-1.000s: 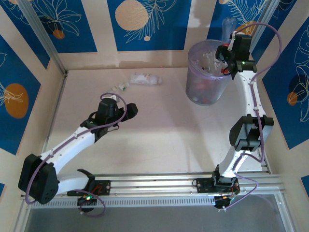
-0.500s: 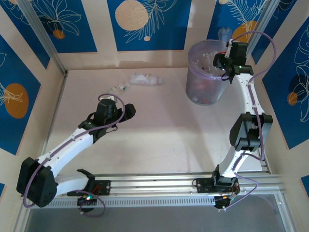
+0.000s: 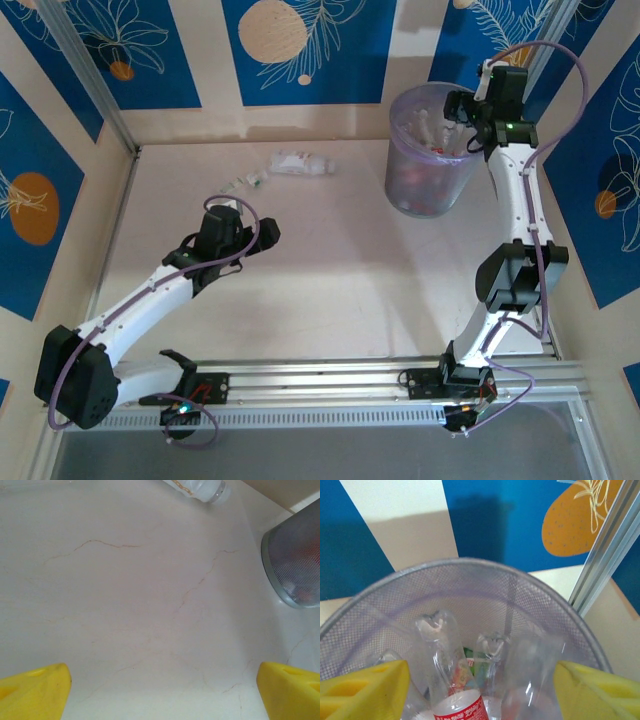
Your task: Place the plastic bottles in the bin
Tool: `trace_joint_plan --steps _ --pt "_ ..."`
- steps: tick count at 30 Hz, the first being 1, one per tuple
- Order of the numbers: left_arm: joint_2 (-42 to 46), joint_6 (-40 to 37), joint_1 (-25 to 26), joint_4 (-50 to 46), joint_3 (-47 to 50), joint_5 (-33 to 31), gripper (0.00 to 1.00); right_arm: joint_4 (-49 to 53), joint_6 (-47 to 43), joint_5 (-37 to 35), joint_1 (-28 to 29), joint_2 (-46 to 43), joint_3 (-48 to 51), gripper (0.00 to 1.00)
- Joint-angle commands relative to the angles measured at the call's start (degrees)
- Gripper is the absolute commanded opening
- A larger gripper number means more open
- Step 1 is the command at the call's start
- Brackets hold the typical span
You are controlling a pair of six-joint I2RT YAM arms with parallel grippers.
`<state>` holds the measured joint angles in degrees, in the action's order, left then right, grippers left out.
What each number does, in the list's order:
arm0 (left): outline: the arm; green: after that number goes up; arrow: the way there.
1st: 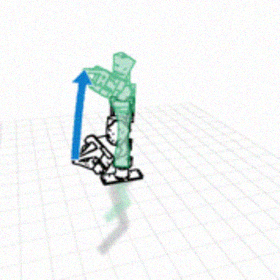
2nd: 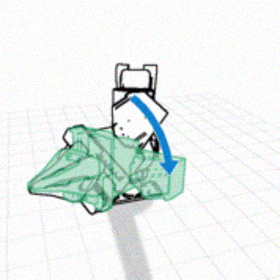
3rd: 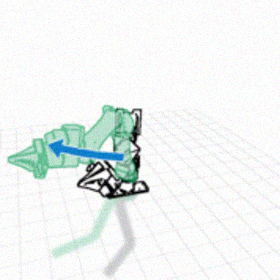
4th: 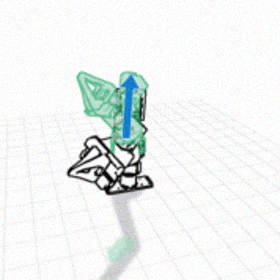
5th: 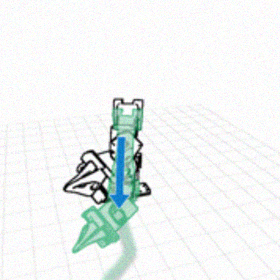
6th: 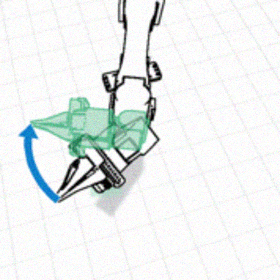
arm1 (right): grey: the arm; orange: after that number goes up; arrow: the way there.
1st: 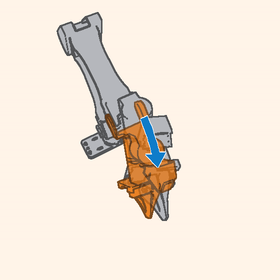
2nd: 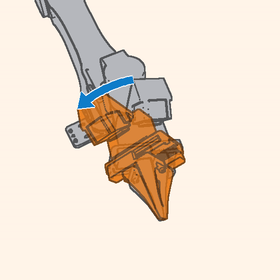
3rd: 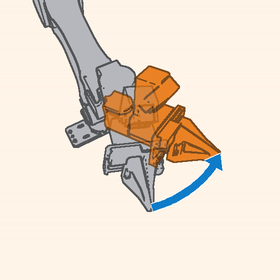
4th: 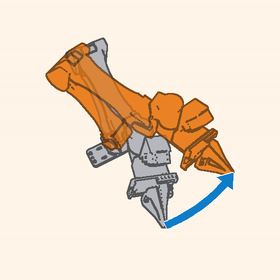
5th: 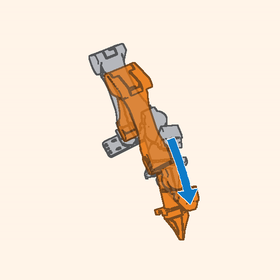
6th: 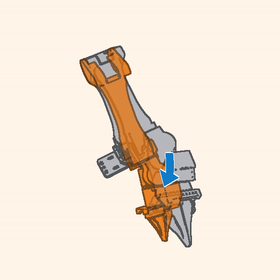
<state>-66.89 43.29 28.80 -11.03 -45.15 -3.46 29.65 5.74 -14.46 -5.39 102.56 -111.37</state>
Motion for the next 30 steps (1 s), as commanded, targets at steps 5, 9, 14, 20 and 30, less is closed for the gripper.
trace_joint_plan --steps 5,9,14,20,30 --pt "-0.34 -2.25 -0.05 -1.26 -1.7 -2.37 0.95 0.9 -0.27 0.15 0.47 1.73 0.43 0.62" --pt "-2.21 -6.18 -1.02 -4.5 -5.82 -2.63 0.95 1.58 0.16 2.22 1.16 -0.53 2.72 0.62" --pt "-5.06 -13.42 -4.26 -8.01 -10.56 -0.64 0.95 3.18 1.44 6.91 2.52 -5.6 4.7 0.63" --pt "-12.42 -22.81 -11.23 -7.15 -16.88 9.41 0.94 5.28 3.28 11.29 4.82 -14.46 10.46 0.65" --pt "-33.02 -38.31 -16.01 -10.14 -36.53 11.79 0.94 11.13 5.25 17.46 8.4 -26.14 21.75 0.67"
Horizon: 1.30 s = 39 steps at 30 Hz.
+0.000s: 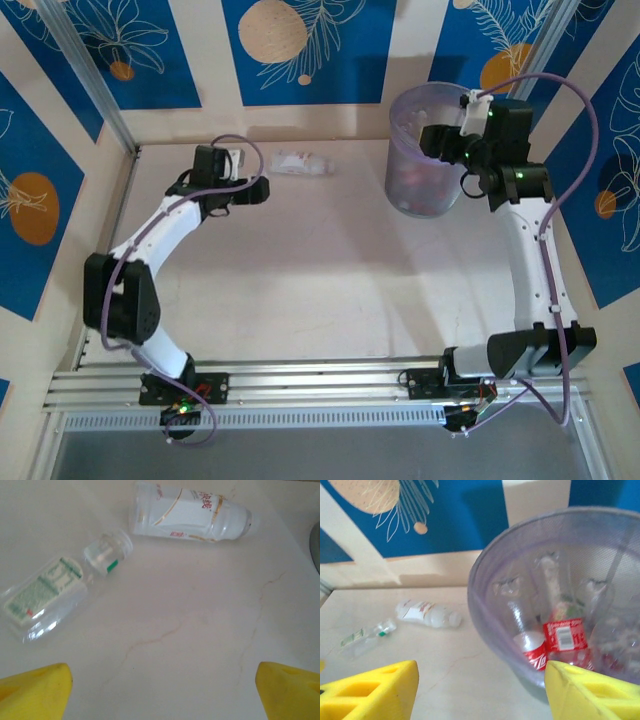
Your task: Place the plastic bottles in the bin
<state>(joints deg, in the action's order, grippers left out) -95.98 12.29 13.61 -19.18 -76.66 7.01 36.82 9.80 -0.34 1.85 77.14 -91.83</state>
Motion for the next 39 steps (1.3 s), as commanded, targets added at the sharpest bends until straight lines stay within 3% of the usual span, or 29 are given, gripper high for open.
trace_joint_plan --steps 1,7,16,26,35,39 --pt "-5.94 -8.36 -1.11 -2.29 -6.97 0.51 0.95 4.79 1.22 3.94 1.78 -1.24 2.87 0.67" --pt "-17.32 -12.61 -4.37 -3.02 -17.9 -0.09 1.0 7.99 2.42 4.57 5.26 -5.87 7.7 0.68" --pt "-28.82 -17.68 -7.73 -10.6 -29.46 1.51 1.0 9.78 3.65 5.06 3.85 -11.5 14.49 0.69" --pt "-30.36 -17.26 -7.76 -14.39 -27.71 3.04 1.0 9.06 2.77 7.26 1.25 -12.28 16.66 0.69" --pt "-28.6 -18.85 -7.59 -16.88 -23.35 -3.88 0.94 7.75 3.47 8.42 1.04 -12.41 17.9 0.69" --pt "-28.11 -19.02 -7.69 -15.53 -21.31 -5.69 0.82 7.32 4.0 9.08 1.28 -12.54 18.39 0.69"
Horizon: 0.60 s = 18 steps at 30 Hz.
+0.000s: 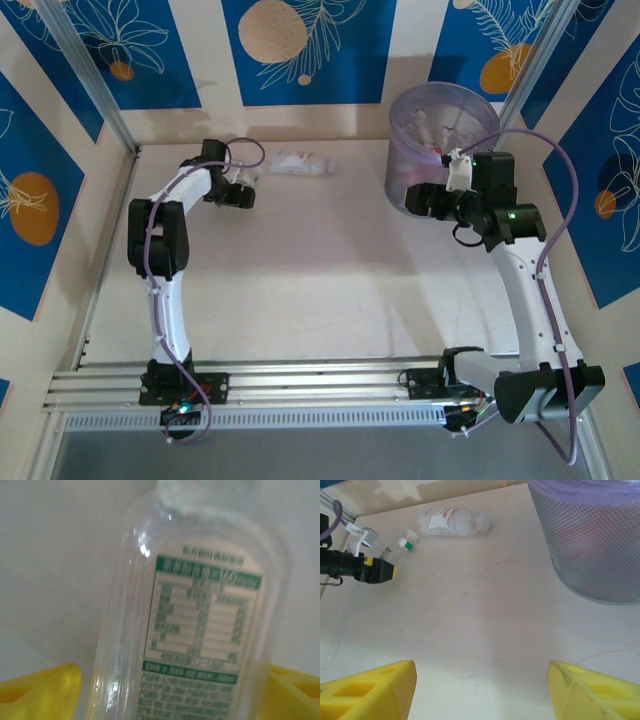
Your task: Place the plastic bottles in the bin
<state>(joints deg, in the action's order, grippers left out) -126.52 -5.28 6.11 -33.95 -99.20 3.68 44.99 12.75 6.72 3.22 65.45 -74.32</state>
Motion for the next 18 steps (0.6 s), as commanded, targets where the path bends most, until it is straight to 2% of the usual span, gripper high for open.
trace_joint_plan --steps 1,7,13,15,18 --pt "2.45 -1.26 -0.13 -0.46 1.52 -2.36 0.8 -0.78 1.18 1.91 -0.07 -0.99 1.09 0.69" --pt "2.64 -0.53 -0.14 0.63 1.9 -1.48 0.67 -0.27 1.37 1.37 -0.06 -1.93 2.11 0.69" --pt "4.44 -0.18 -0.15 1.94 2.98 -0.32 0.61 0.14 1.38 1.18 -0.06 -2.53 2.96 0.69" --pt "6.02 0.3 -0.14 2.74 4.1 0.59 0.57 0.25 1.55 1.23 -0.06 -2.63 3.05 0.69" --pt "9.52 1.41 -0.14 4.65 6.56 2.87 0.57 -0.14 2.2 1.77 0.61 -2.79 3.17 0.69"
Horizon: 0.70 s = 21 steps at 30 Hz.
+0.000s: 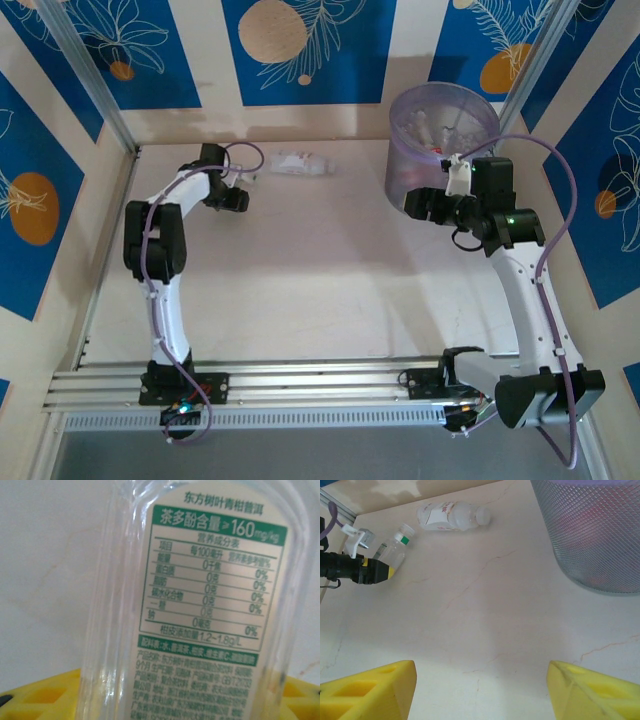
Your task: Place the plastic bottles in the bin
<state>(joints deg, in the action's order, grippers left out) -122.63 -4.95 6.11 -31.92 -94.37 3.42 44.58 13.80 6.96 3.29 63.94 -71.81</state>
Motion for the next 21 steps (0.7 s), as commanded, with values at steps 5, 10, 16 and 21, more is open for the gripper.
trace_joint_plan --steps 5,10,16,21 --pt "15.6 6.83 -0.05 9.81 11.59 8.58 0.56 -2.23 4.4 1.96 5.1 -0.67 1.0 0.69" --pt "27.59 14.99 2.83 21.88 26.83 14.87 0.5 -8.88 9.72 1.98 11.61 0.96 1.93 0.69" --pt "38.18 23.0 11.56 31.07 39.14 16.21 0.44 -16.34 13.6 1.7 18.91 6.31 0.11 0.7" --pt "44.6 33.57 17.7 44.93 50.23 16.46 0.34 -22.46 16.89 3.58 22.33 12.18 -0.66 0.77"
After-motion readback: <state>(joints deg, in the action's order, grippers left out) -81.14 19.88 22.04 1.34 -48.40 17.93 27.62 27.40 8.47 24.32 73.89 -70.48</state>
